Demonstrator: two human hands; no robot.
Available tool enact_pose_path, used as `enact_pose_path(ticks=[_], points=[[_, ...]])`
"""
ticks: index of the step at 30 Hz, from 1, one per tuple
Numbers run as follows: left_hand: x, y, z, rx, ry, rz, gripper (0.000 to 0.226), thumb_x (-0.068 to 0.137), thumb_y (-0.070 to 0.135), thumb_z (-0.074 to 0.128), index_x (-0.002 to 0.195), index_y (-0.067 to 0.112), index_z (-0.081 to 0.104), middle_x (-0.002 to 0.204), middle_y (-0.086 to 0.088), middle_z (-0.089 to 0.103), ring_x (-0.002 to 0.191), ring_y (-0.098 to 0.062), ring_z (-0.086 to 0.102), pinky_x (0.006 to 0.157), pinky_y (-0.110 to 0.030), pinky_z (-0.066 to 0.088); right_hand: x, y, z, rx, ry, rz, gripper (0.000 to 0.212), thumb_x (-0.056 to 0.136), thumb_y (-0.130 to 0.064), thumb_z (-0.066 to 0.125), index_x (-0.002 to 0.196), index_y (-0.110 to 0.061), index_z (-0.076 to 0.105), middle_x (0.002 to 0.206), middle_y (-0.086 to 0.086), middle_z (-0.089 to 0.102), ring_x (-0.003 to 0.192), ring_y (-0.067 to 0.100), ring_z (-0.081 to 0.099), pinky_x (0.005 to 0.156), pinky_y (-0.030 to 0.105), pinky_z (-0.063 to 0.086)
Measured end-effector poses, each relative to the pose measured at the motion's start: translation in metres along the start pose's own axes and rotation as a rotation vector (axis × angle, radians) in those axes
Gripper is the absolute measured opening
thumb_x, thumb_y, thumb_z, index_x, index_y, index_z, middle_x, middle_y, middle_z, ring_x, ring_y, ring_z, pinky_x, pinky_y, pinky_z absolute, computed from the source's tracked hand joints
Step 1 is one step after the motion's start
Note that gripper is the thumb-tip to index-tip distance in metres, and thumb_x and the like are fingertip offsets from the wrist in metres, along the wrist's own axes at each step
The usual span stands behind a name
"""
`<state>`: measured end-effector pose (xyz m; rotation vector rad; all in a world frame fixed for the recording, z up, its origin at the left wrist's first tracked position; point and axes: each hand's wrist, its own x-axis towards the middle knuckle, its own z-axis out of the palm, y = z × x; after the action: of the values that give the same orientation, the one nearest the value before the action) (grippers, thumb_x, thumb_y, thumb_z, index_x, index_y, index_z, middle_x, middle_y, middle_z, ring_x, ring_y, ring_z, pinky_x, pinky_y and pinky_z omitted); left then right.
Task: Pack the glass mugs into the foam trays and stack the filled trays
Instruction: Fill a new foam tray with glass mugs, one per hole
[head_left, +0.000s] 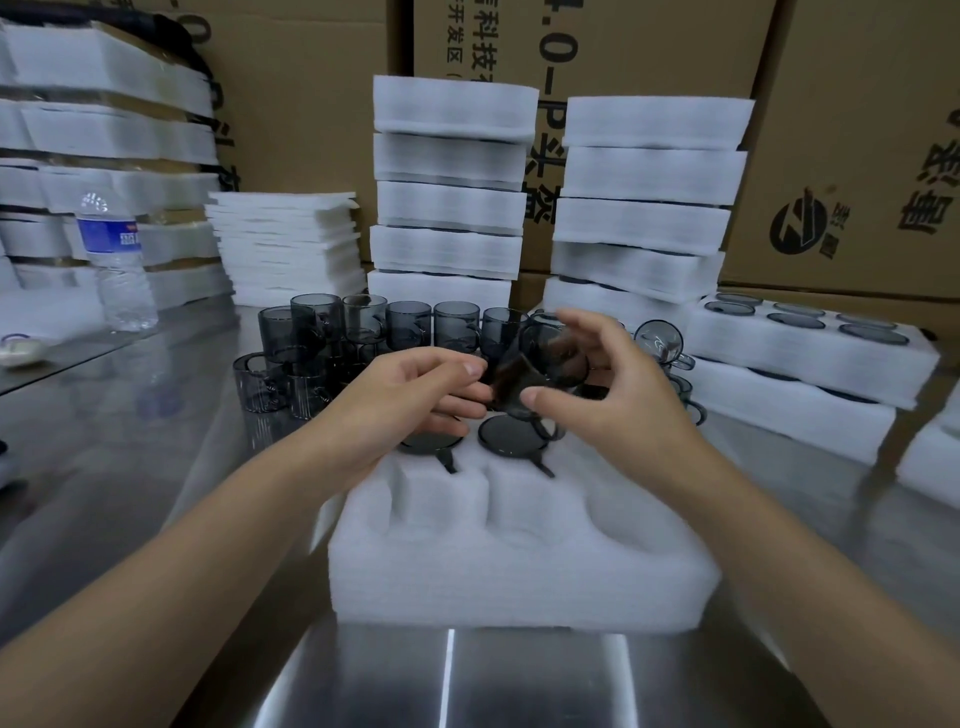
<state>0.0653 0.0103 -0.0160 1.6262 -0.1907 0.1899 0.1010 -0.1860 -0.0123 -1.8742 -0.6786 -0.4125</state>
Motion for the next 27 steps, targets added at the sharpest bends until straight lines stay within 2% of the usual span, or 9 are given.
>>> enact_pose_path(ticks=[2, 4, 5, 7, 10, 14, 18, 22, 27], points=[[-0.001, 0.000, 0.000, 0.019, -0.005, 0.003, 0.014, 0.092, 0.022, 0.058, 0.098, 0.020, 0.071, 0.093, -0.002, 0.075, 0.085, -0.013, 0.071, 0.062, -0.017, 0.053, 0.005, 0.004, -0.012, 0.126, -0.048, 0.078, 0.049, 0.073, -0.014, 0.078, 0.113, -0.034, 0.058, 0.096, -0.010, 0.060, 0.078, -0.005, 0.057, 0.070, 0.007, 0.043], [-0.001, -0.001, 0.000, 0.031, -0.006, 0.005, 0.014, 0.092, 0.023, 0.059, 0.096, 0.021, 0.072, 0.092, -0.001, 0.075, 0.084, -0.013, 0.071, 0.062, -0.017, 0.053, 0.009, 0.008, -0.024, 0.205, -0.118, 0.149, 0.042, 0.074, -0.007, 0.076, 0.107, -0.029, 0.063, 0.097, 0.008, 0.061, 0.080, 0.006, 0.059, 0.068, 0.014, 0.046], [-0.001, 0.000, 0.001, 0.040, -0.010, 0.005, 0.014, 0.092, 0.023, 0.059, 0.095, 0.021, 0.072, 0.092, -0.001, 0.075, 0.084, -0.012, 0.071, 0.062, -0.017, 0.053, 0.010, 0.012, -0.031, 0.208, -0.149, 0.185, 0.042, 0.070, -0.010, 0.077, 0.106, -0.029, 0.065, 0.103, 0.013, 0.062, 0.083, 0.011, 0.059, 0.069, 0.017, 0.046], [-0.001, 0.000, 0.001, 0.062, -0.022, 0.008, 0.015, 0.092, 0.023, 0.058, 0.094, 0.023, 0.073, 0.092, 0.000, 0.075, 0.083, -0.012, 0.071, 0.062, -0.017, 0.053, 0.011, 0.017, -0.040, 0.193, -0.177, 0.245, 0.046, 0.060, -0.020, 0.071, 0.105, -0.030, 0.066, 0.108, 0.010, 0.062, 0.086, 0.012, 0.059, 0.070, 0.017, 0.044], [-0.001, -0.001, 0.001, 0.077, -0.031, 0.012, 0.016, 0.093, 0.022, 0.058, 0.092, 0.024, 0.074, 0.091, 0.000, 0.075, 0.081, -0.011, 0.070, 0.062, -0.017, 0.053, 0.012, 0.026, -0.048, 0.215, -0.232, 0.276, 0.049, 0.056, -0.019, 0.064, 0.104, -0.028, 0.067, 0.109, 0.007, 0.059, 0.091, 0.012, 0.057, 0.073, 0.018, 0.042], [-0.001, -0.001, 0.001, 0.087, -0.035, 0.014, 0.018, 0.092, 0.021, 0.058, 0.087, 0.026, 0.075, 0.090, -0.001, 0.075, 0.079, -0.010, 0.070, 0.061, -0.017, 0.052, 0.011, 0.031, -0.050, 0.190, -0.321, 0.274, 0.049, 0.053, -0.021, 0.067, 0.101, -0.034, 0.069, 0.107, 0.006, 0.056, 0.091, 0.014, 0.054, 0.077, 0.026, 0.041], [-0.001, -0.001, 0.002, 0.096, -0.040, 0.010, 0.016, 0.092, 0.021, 0.059, 0.089, 0.024, 0.075, 0.090, 0.000, 0.075, 0.077, -0.009, 0.069, 0.061, -0.016, 0.052, 0.012, 0.033, -0.051, 0.187, -0.369, 0.282, 0.054, 0.044, -0.034, 0.072, 0.098, -0.037, 0.068, 0.104, 0.003, 0.057, 0.090, 0.012, 0.055, 0.078, 0.027, 0.043], [-0.002, -0.001, 0.002, 0.110, -0.042, 0.010, 0.015, 0.093, 0.020, 0.058, 0.092, 0.021, 0.073, 0.089, 0.000, 0.075, 0.075, -0.007, 0.068, 0.061, -0.016, 0.052, 0.013, 0.035, -0.048, 0.143, -0.403, 0.276, 0.050, 0.054, -0.019, 0.072, 0.102, -0.029, 0.063, 0.102, 0.002, 0.056, 0.095, 0.012, 0.054, 0.080, 0.024, 0.044], [-0.002, 0.000, 0.003, 0.132, -0.040, 0.011, 0.016, 0.094, 0.018, 0.057, 0.092, 0.020, 0.073, 0.088, 0.000, 0.075, 0.074, -0.006, 0.068, 0.061, -0.016, 0.053, 0.011, 0.035, -0.048, 0.093, -0.455, 0.289, 0.051, 0.056, -0.018, 0.069, 0.106, -0.027, 0.061, 0.101, 0.000, 0.053, 0.091, 0.012, 0.051, 0.081, 0.027, 0.040]])
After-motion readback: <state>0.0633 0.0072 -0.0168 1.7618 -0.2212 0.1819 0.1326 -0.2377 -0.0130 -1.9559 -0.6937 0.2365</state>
